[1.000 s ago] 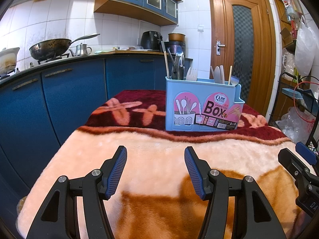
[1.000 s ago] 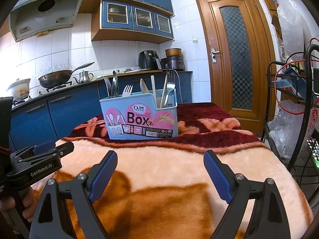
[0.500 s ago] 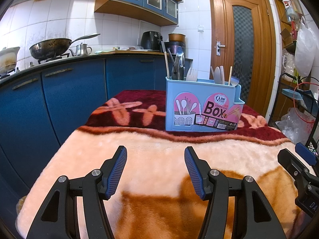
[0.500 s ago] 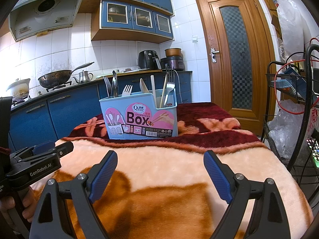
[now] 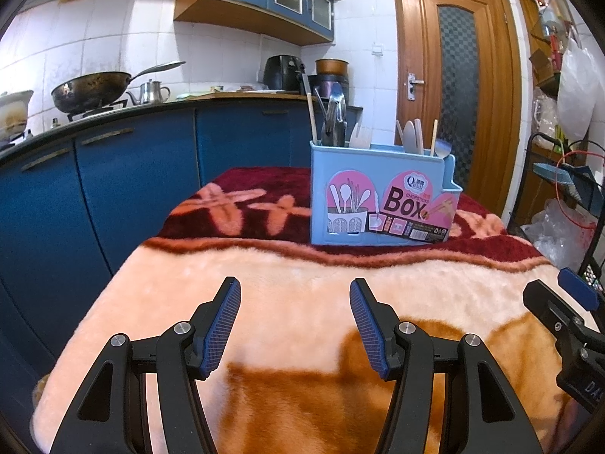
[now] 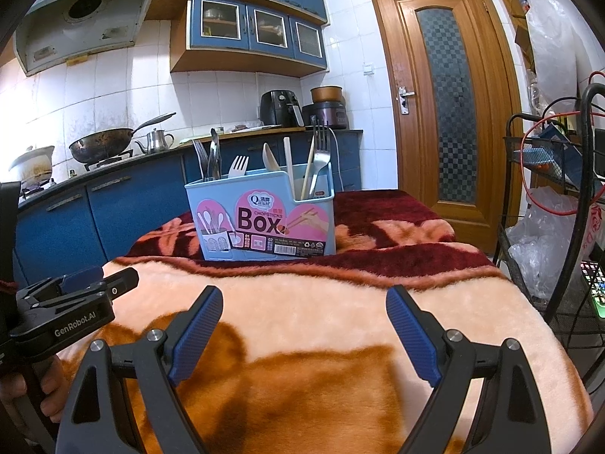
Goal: Organize utensils
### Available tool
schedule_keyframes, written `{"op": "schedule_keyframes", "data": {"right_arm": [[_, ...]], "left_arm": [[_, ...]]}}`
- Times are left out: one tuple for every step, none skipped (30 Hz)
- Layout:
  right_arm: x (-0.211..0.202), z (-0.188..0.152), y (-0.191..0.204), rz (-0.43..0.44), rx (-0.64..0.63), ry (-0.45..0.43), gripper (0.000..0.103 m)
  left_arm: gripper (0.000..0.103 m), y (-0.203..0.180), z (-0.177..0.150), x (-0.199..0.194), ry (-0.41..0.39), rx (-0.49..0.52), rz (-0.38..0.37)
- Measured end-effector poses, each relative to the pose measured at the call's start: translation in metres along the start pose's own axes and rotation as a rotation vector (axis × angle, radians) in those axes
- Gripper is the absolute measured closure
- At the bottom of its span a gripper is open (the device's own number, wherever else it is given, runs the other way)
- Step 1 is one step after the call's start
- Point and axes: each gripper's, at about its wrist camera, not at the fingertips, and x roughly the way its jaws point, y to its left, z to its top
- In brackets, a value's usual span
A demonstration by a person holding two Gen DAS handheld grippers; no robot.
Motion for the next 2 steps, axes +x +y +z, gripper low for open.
{"op": "schedule_keyframes", "data": {"right_arm": [[-0.0004, -0.0004, -0.0011, -0.001, 0.002, 0.002, 0.013], [-0.0017, -0.0011, -0.0029, -0.001, 0.004, 0.007, 0.013]], "left_arm": [[0.042, -0.0009, 0.0000, 0.0006, 0.003, 0.004, 0.001], [0.042, -0.0010, -0.0005, 0.0008, 0.005, 0.007, 0.002]]}}
